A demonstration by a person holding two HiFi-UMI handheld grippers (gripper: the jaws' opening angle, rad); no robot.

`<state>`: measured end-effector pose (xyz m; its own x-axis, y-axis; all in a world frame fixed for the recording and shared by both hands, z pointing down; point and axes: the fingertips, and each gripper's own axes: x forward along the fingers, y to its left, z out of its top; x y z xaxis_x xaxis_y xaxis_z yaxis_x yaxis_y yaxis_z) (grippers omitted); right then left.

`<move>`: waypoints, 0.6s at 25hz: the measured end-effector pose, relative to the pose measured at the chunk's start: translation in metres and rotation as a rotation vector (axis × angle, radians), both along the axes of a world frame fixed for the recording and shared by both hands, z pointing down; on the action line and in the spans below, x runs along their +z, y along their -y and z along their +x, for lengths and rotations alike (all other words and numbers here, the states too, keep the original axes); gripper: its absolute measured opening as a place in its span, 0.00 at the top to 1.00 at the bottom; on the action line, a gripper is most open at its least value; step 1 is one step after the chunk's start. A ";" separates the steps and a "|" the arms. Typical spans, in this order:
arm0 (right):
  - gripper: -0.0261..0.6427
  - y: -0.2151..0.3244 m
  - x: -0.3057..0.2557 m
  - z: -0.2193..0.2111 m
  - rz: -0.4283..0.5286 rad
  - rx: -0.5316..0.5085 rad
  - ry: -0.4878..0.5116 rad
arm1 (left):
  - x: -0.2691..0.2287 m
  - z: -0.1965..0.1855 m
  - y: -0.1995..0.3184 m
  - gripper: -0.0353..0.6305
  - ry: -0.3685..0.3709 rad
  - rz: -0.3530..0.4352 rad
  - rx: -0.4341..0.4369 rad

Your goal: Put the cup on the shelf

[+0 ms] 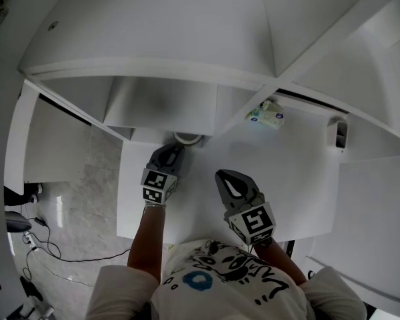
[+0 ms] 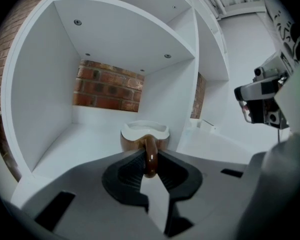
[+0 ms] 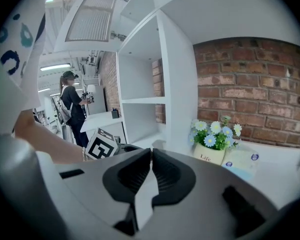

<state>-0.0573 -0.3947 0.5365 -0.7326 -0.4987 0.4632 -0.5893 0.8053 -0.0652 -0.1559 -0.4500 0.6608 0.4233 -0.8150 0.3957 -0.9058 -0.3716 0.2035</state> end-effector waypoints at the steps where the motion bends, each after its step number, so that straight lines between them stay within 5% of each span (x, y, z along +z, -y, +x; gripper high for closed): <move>1: 0.92 -0.001 -0.002 0.000 0.000 0.000 0.003 | 0.002 0.002 0.000 0.85 -0.001 -0.006 0.001; 15: 0.92 -0.026 0.000 0.017 -0.035 -0.014 -0.006 | -0.002 0.005 -0.008 0.77 -0.084 -0.064 -0.044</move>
